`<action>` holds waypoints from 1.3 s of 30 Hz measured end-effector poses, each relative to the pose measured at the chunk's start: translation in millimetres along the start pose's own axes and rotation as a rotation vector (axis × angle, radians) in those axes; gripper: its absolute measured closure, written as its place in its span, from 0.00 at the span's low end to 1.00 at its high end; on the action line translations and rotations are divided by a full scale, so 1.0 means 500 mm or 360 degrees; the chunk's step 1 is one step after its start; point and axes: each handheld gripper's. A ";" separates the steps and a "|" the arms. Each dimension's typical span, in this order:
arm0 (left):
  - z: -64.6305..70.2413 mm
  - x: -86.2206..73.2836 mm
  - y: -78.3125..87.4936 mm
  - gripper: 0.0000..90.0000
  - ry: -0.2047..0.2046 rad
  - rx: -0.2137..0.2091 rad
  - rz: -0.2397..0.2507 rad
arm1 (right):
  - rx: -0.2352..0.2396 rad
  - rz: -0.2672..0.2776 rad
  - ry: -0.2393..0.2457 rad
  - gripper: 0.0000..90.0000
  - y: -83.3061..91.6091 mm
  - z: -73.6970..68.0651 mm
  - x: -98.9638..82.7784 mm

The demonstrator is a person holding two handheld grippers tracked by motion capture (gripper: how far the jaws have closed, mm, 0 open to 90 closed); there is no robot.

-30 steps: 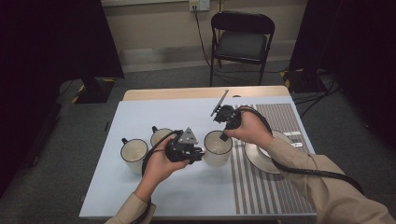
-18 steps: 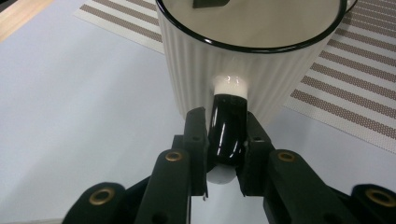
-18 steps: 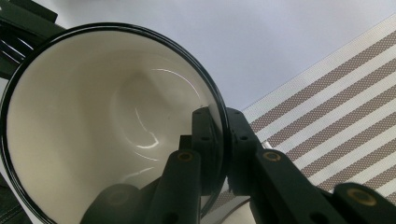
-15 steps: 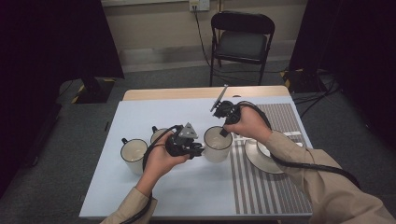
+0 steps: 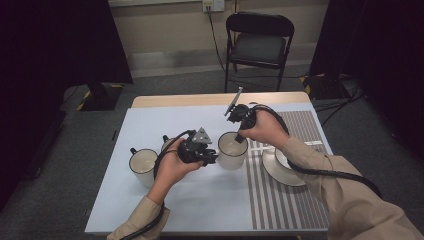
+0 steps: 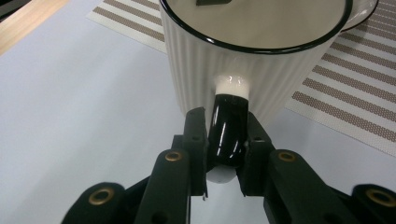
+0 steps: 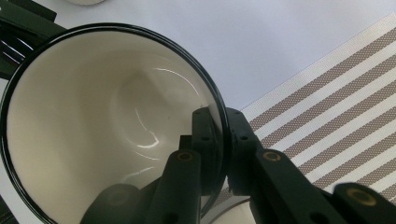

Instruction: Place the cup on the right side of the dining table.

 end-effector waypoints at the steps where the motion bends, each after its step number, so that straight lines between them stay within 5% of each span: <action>1: 0.000 0.001 -0.001 0.85 0.0002 0.0001 -0.0005 | 0.0002 -0.0005 -0.0005 0.94 0.001 0.002 0.001; 39: -0.022 0.047 -0.039 0.85 0.0009 0.0039 -0.0073 | -0.0012 -0.0030 -0.0013 0.94 0.016 0.055 0.017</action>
Point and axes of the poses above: each handheld gripper's, and its own axes: y roughly backward along the jaws, x roughly out of its top, z roughly to its right, and after that the axes turned 14 degrees about x, right-handed
